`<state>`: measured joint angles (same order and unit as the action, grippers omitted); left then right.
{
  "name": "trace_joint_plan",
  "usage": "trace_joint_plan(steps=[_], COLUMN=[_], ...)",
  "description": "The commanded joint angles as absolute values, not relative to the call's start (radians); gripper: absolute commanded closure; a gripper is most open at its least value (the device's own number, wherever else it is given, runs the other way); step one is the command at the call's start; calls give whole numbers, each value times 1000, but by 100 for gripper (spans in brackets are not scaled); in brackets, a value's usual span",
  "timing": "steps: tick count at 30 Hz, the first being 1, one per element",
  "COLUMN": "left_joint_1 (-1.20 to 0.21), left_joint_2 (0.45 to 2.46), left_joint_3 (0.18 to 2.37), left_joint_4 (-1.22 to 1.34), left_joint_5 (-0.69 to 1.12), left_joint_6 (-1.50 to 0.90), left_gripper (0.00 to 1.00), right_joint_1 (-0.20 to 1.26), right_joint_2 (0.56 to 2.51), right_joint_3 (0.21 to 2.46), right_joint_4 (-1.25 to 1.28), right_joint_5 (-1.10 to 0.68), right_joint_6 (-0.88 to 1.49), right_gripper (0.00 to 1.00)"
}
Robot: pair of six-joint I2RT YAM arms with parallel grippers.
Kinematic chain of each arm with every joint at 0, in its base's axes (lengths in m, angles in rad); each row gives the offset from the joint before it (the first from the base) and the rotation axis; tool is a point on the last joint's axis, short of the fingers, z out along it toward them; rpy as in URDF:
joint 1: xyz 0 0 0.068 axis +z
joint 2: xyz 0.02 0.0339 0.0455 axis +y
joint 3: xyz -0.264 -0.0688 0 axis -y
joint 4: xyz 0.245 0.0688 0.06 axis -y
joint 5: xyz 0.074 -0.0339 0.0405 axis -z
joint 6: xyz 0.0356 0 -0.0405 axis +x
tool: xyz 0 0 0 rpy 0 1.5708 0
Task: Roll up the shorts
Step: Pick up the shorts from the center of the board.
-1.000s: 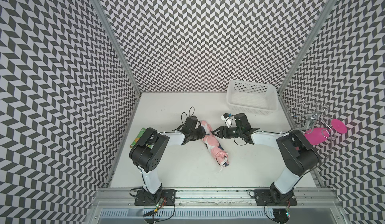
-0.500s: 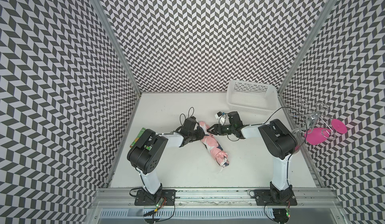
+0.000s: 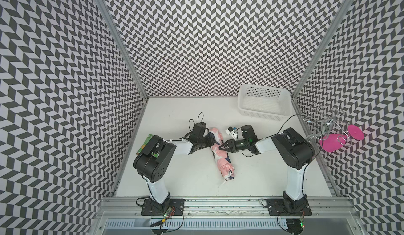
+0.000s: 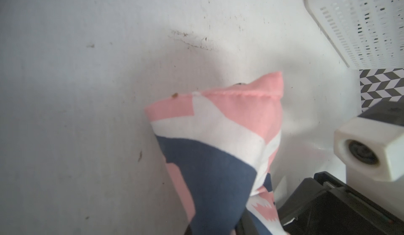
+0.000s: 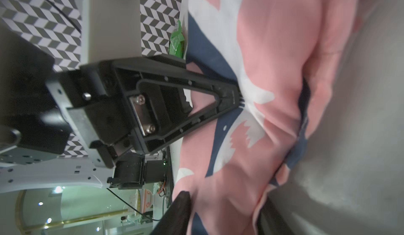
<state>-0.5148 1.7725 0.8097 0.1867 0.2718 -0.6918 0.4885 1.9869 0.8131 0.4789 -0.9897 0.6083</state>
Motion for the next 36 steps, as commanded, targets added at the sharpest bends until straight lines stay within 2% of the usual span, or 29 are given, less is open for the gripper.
trace_joint_plan(steps=[1,5,8,9,12,14,21,24,29,36], left_joint_1=[-506,-505,-502,-500,-468,-423,-206,-142,-104,-90], left_joint_2=[1751,1739,1723,1717,1686,1635,1354,1263,1172,1141], left_joint_3=[799,791,789,792,804,807,788,756,700,640], left_joint_4=[234,235,223,214,174,145,21,-1,-14,-5], left_joint_5=[249,250,242,241,239,241,262,281,337,397], left_joint_6=[-706,-712,-713,-717,-719,-724,-715,-715,-733,-750], left_gripper=[80,80,75,69,42,35,33,33,33,33], right_joint_1=[519,535,534,534,534,534,518,505,452,320], right_joint_2=[2017,2039,2046,2043,2010,1983,1826,1754,1659,1605], right_joint_3=[791,801,784,781,778,784,808,866,996,1074], right_joint_4=[498,571,687,710,732,729,688,579,385,441], right_joint_5=[-1015,-1007,-1018,-1016,-996,-977,-876,-805,-649,-487], right_joint_6=[672,748,836,851,855,847,805,728,631,807], right_gripper=[70,94,100,100,100,100,100,100,100,100])
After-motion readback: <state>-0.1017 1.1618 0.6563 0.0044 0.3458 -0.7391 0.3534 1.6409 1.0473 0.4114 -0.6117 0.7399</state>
